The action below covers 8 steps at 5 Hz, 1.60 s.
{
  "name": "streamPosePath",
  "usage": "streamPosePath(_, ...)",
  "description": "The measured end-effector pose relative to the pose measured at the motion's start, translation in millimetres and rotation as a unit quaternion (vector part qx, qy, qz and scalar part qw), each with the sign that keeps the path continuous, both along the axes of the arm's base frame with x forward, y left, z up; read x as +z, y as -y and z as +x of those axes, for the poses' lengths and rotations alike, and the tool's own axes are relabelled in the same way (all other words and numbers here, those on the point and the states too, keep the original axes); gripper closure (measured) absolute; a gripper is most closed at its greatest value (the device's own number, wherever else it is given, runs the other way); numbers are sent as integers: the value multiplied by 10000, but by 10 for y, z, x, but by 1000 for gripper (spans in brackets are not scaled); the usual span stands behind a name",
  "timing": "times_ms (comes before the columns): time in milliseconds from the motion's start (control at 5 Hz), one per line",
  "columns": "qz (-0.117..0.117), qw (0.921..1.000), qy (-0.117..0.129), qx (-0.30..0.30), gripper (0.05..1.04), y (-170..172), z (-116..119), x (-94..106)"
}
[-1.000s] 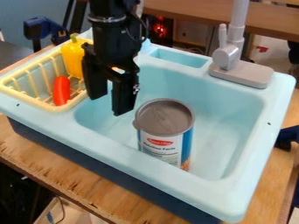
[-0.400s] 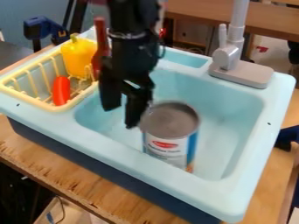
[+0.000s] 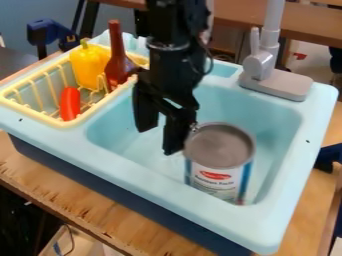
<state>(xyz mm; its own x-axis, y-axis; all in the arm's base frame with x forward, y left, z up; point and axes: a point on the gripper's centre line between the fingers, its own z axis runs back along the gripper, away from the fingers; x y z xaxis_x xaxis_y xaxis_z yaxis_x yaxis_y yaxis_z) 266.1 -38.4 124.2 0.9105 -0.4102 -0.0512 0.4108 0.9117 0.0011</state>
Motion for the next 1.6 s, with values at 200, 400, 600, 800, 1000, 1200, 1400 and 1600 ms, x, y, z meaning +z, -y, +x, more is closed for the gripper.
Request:
streamPosePath(200, -84, 9999, 111, -56, 84, 72, 27, -5)
streamPosePath(400, -201, 9997, 154, -9, 84, 107, 29, -15)
streamPosePath(600, -66, 9990, 78, 445, 84, 57, -49, 43)
streamPosePath(800, 2, 9977, 88, 673, 84, 20, -110, 137)
streamPosePath(1000, 261, 9949, 82, 974, 84, -69, -191, 270)
streamPosePath(1200, 362, 9924, 81, 1170, 84, -177, -193, 490)
streamPosePath(1400, 98, 9924, 0, 1226, 84, -201, -254, 708)
streamPosePath(1600, -155, 9936, -238, 1098, 84, -183, -241, 876)
